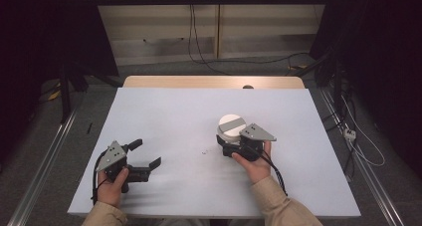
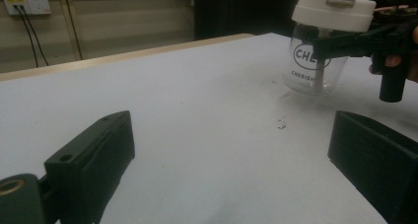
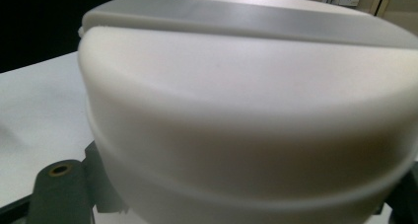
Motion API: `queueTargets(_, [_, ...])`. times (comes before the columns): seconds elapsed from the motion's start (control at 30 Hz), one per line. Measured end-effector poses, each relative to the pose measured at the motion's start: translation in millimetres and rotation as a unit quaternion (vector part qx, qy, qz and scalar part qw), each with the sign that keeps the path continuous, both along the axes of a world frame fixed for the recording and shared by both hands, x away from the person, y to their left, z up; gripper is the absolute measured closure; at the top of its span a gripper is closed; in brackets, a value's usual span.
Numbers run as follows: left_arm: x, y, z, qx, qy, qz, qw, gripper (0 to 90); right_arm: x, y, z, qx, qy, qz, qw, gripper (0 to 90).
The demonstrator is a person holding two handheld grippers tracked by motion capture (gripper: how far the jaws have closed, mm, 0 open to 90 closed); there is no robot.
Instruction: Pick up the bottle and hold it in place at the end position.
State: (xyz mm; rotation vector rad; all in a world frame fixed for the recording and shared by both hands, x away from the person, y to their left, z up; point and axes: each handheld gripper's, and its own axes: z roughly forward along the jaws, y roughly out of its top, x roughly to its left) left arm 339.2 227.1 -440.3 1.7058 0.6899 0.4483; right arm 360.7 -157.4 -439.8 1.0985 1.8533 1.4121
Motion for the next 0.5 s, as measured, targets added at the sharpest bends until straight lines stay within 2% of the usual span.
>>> queueTargets(0.17, [0.1, -0.6, 0.0, -0.002, -0.001, 0.001, 1.0, 3.5, 7.0, 1.7, 1.0, 0.005, 0.002, 0.001, 1.0, 18.1])
queueTargets(0.5, [0.2, -1.0, -0.3, -0.003, 0.001, -0.005, 1.0, 3.5, 18.0, 2.0, 4.0, -0.001, 0.003, 0.003, 1.0, 18.1])
